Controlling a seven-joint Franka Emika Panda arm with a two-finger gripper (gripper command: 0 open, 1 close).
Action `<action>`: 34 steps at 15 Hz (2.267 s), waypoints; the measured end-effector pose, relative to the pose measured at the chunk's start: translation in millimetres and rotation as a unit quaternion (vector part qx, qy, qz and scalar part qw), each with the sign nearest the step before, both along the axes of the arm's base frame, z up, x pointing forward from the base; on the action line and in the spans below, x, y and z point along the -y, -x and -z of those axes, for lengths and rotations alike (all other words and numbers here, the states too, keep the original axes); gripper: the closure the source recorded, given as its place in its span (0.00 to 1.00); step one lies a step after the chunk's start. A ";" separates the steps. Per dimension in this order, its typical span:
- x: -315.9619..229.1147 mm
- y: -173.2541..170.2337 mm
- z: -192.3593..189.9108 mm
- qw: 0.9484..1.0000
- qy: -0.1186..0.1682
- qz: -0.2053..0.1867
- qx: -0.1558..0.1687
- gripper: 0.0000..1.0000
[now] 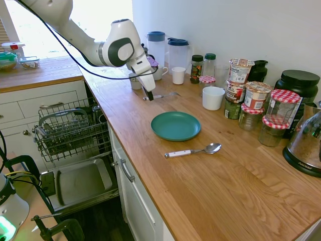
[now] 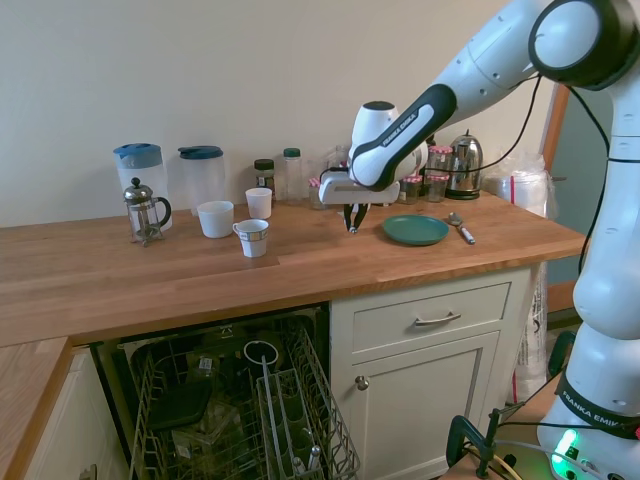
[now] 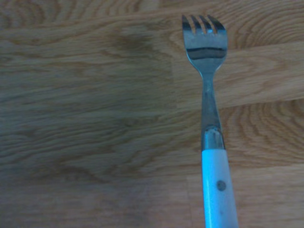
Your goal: Put the fork in the dishwasher
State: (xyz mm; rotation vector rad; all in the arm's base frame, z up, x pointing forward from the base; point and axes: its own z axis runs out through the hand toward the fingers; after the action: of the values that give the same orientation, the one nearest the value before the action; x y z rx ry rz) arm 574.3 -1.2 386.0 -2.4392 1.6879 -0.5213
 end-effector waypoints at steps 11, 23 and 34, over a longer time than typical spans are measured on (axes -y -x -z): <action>-104.5 137.8 -76.5 0.970 -0.077 -0.161 -0.165 1.00; -231.8 223.5 -48.0 0.906 -0.135 -0.240 -0.321 1.00; -316.5 185.7 74.1 0.835 -0.102 -0.257 -0.476 1.00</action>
State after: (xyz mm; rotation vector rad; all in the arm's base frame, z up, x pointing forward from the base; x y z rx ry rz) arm 388.6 315.2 311.8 -2.9716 1.0216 1.0449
